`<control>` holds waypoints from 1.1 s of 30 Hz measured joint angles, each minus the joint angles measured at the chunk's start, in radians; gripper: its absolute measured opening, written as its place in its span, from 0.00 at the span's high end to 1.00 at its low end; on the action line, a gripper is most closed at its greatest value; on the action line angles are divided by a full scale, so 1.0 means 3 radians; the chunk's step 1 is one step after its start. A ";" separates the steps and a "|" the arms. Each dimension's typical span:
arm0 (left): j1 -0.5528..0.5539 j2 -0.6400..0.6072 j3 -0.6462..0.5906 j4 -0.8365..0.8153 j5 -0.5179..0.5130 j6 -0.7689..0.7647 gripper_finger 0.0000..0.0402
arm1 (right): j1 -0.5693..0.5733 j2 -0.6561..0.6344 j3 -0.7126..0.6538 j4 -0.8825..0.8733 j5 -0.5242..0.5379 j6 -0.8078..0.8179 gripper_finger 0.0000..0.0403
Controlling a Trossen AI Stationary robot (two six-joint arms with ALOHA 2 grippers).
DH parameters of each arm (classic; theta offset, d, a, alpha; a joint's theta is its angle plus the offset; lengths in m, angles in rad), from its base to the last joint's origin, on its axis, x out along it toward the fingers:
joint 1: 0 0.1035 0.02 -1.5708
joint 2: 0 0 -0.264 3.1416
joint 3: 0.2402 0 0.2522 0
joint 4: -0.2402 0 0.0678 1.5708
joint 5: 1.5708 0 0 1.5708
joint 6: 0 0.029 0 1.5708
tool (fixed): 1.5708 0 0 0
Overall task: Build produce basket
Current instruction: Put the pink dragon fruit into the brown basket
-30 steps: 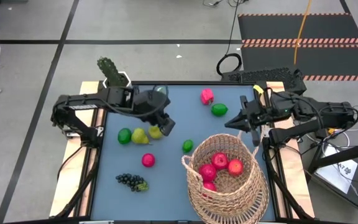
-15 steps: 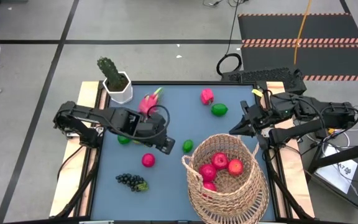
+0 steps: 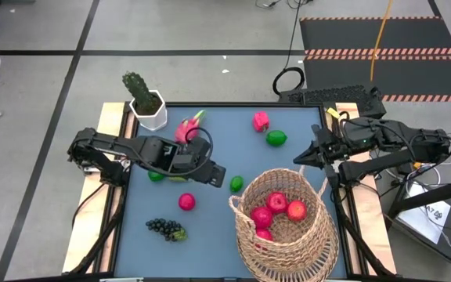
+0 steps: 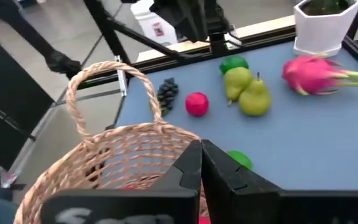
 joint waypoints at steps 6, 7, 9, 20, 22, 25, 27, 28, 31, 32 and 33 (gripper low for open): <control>0.0112 0.0000 0.0000 -0.0085 -0.0004 0.0153 0.74 | -0.0006 0.0072 0.0001 -0.0004 0.0396 0.0023 1.00; 0.0143 0.0000 0.0000 -0.0155 -0.0018 0.0135 0.74 | -0.0023 0.0087 0.0001 -0.0004 0.0458 0.0047 1.00; 0.0242 -0.0005 0.0000 -0.0310 -0.0021 0.0115 0.74 | -0.0070 0.0125 0.0001 0.0007 0.0541 0.0131 1.00; 0.1200 0.0025 0.0001 -0.0570 0.0354 0.1165 0.74 | -0.0272 0.0286 0.0001 0.0787 0.0917 0.0312 1.00; 0.1446 0.0040 0.0001 -0.0569 0.0483 0.1325 0.74 | -0.0289 0.0304 0.0001 0.0832 0.1101 0.0454 1.00; 0.1838 0.0120 0.0008 -0.0567 0.0730 0.1602 0.73 | -0.0304 0.0320 0.0001 0.0856 0.1201 0.0702 1.00; 0.2044 0.0213 0.0003 -0.0612 0.0838 0.1915 0.72 | -0.0304 0.0342 0.0001 0.0860 0.1201 0.0852 1.00; 0.2113 0.0260 0.0003 -0.0591 0.0850 0.2036 0.70 | -0.0304 0.0351 0.0001 0.0867 0.1201 0.0926 1.00; 0.2303 0.0372 0.0001 -0.0666 0.0854 0.2234 0.65 | -0.0304 0.0383 0.0001 0.0881 0.1200 0.1072 1.00; 0.2342 0.0411 0.0002 -0.0676 0.0852 0.2270 0.62 | -0.0304 0.0388 0.0001 0.0885 0.1201 0.1076 1.00; 0.2384 0.0446 0.0004 -0.0699 0.0850 0.2299 0.60 | -0.0304 0.0394 0.0001 0.0874 0.1200 0.1061 1.00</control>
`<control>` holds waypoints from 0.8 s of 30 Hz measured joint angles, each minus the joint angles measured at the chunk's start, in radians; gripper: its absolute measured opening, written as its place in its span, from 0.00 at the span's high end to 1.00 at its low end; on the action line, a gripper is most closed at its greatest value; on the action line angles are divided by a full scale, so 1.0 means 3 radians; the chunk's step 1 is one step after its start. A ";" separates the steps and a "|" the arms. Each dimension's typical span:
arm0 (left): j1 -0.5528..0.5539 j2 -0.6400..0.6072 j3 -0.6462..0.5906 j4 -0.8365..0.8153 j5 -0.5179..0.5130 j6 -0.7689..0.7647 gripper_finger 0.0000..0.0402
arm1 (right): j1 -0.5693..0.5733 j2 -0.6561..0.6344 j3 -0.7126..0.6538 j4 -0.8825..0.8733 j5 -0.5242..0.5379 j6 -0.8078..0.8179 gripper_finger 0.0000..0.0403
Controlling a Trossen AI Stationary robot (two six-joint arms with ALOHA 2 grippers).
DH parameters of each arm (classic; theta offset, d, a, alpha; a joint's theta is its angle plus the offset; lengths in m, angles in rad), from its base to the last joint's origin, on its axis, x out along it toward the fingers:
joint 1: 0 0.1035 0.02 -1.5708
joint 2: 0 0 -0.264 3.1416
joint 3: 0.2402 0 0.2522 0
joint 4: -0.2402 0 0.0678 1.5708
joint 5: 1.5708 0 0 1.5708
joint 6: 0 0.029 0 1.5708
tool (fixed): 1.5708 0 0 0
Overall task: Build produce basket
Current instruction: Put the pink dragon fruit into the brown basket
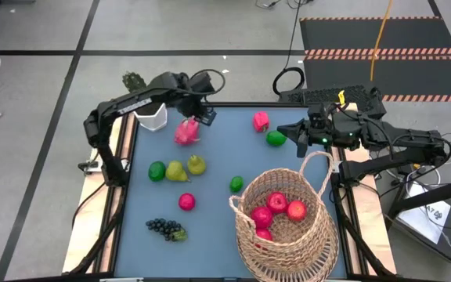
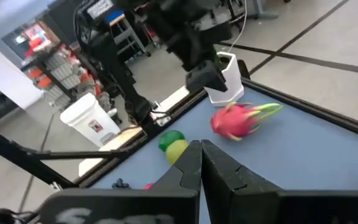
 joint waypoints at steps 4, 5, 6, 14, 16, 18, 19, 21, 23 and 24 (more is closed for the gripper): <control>0.0129 0.0180 -0.0003 -0.0186 0.0009 -0.0043 0.49 | 0.0000 0.0017 0.0000 -0.0002 -0.0017 -0.0005 1.00; 0.0164 0.0217 -0.0003 -0.0209 0.0012 -0.0038 0.47 | 0.0000 0.0017 0.0000 0.0000 -0.0019 -0.0011 1.00; 0.0188 0.0258 -0.0003 -0.0236 0.0015 -0.0014 0.45 | 0.0000 0.0015 0.0000 -0.0005 -0.0019 -0.0031 1.00; 0.0364 0.0513 -0.0004 -0.0476 0.0052 0.0106 0.43 | 0.0000 0.0003 0.0000 -0.0026 -0.0023 -0.0319 1.00; 0.0381 0.0551 -0.0004 -0.0473 0.0051 0.0181 0.46 | 0.0000 0.0001 0.0000 -0.0032 -0.0023 -0.0432 1.00; 0.0392 0.0567 -0.0004 -0.0472 0.0053 0.0238 0.48 | 0.0000 0.0002 0.0000 -0.0062 -0.0023 -0.0542 1.00; 0.0398 0.0567 -0.0004 -0.0467 0.0051 0.0269 0.50 | 0.0000 0.0003 0.0000 -0.0086 -0.0022 -0.0585 1.00; 0.0402 0.0562 -0.0004 -0.0415 0.0045 0.0315 0.52 | 0.0000 0.0003 0.0000 -0.0121 -0.0021 -0.0618 1.00; 0.0411 0.0563 -0.0004 -0.0412 0.0019 0.0340 0.54 | 0.0000 0.0003 0.0000 -0.0161 -0.0020 -0.0627 1.00; 0.0421 0.0563 -0.0004 -0.0426 0.0009 0.0344 0.54 | 0.0000 0.0003 0.0000 -0.0168 -0.0020 -0.0633 1.00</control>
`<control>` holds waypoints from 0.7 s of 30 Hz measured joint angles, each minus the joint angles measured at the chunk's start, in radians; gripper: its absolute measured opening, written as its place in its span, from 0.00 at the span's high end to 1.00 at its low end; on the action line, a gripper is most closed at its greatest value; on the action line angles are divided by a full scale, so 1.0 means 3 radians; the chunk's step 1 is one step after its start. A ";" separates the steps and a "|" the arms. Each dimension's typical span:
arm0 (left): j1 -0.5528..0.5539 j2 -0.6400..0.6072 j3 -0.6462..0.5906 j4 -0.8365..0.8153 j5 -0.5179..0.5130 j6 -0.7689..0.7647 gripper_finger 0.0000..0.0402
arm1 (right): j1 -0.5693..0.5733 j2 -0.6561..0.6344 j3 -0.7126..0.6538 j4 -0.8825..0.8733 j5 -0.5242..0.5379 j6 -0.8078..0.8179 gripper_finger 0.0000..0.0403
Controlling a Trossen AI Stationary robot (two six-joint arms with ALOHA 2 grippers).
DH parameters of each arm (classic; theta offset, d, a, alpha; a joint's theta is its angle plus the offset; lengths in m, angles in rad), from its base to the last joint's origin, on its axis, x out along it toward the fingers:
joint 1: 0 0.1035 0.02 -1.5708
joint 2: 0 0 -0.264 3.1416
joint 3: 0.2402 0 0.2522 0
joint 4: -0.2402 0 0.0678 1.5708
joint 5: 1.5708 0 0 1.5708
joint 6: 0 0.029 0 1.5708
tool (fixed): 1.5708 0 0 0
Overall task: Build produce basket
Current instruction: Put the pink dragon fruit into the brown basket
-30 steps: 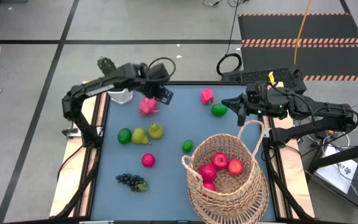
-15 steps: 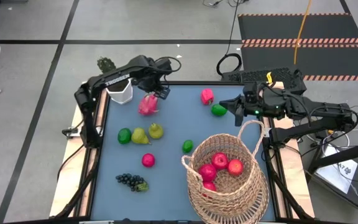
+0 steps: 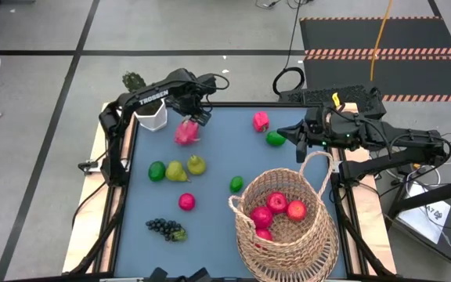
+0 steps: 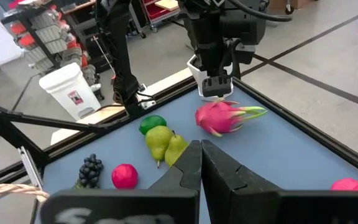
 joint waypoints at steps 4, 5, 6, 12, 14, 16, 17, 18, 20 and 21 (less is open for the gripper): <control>0.0043 -0.0001 0.0000 0.0012 -0.0010 0.0039 0.55 | 0.0000 0.0000 0.0000 -0.0010 0.0001 -0.0133 1.00; 0.0052 0.0000 -0.0001 0.0029 -0.0012 0.0085 0.55 | 0.0000 0.0000 0.0000 -0.0011 0.0001 -0.0168 1.00; 0.0052 -0.0002 -0.0014 0.0057 -0.0019 0.0125 0.55 | 0.0000 0.0000 0.0000 -0.0012 0.0002 -0.0199 1.00; 0.0046 -0.0001 -0.0234 0.0105 0.0081 0.0020 0.55 | -0.0049 0.0000 0.0000 -0.0057 0.0005 -0.0240 1.00; 0.0033 -0.0001 -0.0295 0.0122 0.0133 0.0020 0.55 | -0.0066 0.0000 0.0000 -0.0057 0.0005 -0.0239 1.00; 0.0018 -0.0001 -0.0352 0.0154 0.0134 0.0029 0.55 | -0.0082 0.0000 0.0000 -0.0058 0.0003 -0.0239 1.00; 0.0013 -0.0002 -0.0385 0.0170 0.0132 0.0016 0.55 | -0.0090 0.0000 0.0000 -0.0058 0.0004 -0.0239 1.00; 0.0010 -0.0003 -0.0426 0.0189 0.0129 -0.0014 0.55 | -0.0098 0.0000 0.0000 -0.0058 0.0003 -0.0240 1.00; 0.0014 -0.0001 -0.0490 0.0193 0.0116 -0.0045 0.55 | -0.0113 0.0000 0.0000 -0.0058 0.0003 -0.0241 1.00; 0.0018 -0.0001 -0.0514 0.0194 0.0108 -0.0048 0.55 | -0.0119 0.0000 0.0000 -0.0058 0.0001 -0.0241 1.00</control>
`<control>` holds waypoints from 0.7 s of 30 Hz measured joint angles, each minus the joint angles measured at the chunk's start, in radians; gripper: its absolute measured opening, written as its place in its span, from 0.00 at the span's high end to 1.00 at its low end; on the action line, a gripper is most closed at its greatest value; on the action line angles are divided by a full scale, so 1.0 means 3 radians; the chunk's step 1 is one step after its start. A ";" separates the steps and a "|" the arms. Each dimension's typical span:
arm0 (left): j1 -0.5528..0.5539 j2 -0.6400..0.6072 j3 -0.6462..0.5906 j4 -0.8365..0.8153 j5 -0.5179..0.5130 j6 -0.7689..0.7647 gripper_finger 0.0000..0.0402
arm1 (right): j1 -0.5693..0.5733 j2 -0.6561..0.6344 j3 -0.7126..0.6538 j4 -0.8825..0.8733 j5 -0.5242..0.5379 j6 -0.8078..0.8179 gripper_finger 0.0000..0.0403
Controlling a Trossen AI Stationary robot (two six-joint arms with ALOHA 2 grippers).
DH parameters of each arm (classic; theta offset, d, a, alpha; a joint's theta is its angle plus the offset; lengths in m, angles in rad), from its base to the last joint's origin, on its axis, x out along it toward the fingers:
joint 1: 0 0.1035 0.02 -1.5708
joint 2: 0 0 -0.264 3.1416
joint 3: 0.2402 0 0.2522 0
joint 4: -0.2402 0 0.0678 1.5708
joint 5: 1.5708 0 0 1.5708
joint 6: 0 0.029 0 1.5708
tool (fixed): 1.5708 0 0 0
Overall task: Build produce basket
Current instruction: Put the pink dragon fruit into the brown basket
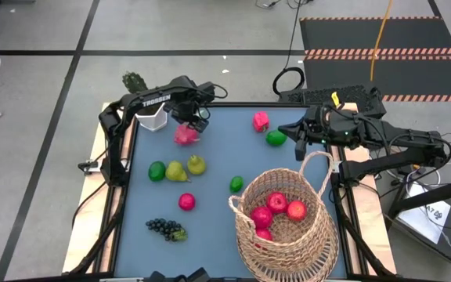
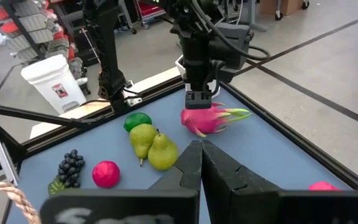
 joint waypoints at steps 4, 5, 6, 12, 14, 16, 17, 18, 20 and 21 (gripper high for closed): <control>0.0007 0.0000 -0.0045 0.0060 -0.0009 0.0023 0.55 | -0.0026 0.0000 0.0000 0.0000 -0.0004 0.0000 1.00; 0.0005 0.0000 -0.0045 0.0085 -0.0008 0.0047 0.55 | -0.0033 0.0000 0.0000 0.0000 -0.0004 0.0000 1.00; 0.0003 -0.0001 -0.0045 0.0122 -0.0008 0.0076 0.55 | -0.0036 0.0000 0.0000 0.0000 -0.0004 0.0000 1.00; -0.0016 -0.0001 -0.0043 0.0224 -0.0009 0.0093 0.55 | -0.0055 0.0000 0.0000 0.0000 -0.0004 -0.0001 1.00; -0.0016 -0.0001 -0.0043 0.0262 -0.0008 0.0090 0.55 | -0.0055 0.0000 0.0000 0.0000 -0.0004 -0.0001 1.00; -0.0016 -0.0001 -0.0043 0.0282 -0.0010 0.0090 0.55 | -0.0054 0.0000 0.0000 0.0000 -0.0005 -0.0001 1.00; -0.0016 -0.0001 -0.0043 0.0284 -0.0010 0.0097 0.55 | -0.0054 0.0000 0.0000 0.0000 -0.0005 -0.0001 1.00; -0.0016 -0.0001 -0.0043 0.0284 -0.0015 0.0112 0.55 | -0.0055 0.0000 0.0000 0.0000 -0.0005 -0.0001 1.00; -0.0016 -0.0001 -0.0043 0.0284 -0.0036 0.0152 0.57 | -0.0055 0.0000 0.0000 0.0000 -0.0005 0.0000 1.00; -0.0016 -0.0001 -0.0043 0.0284 -0.0039 0.0167 0.58 | -0.0055 0.0000 0.0000 0.0000 -0.0005 -0.0001 1.00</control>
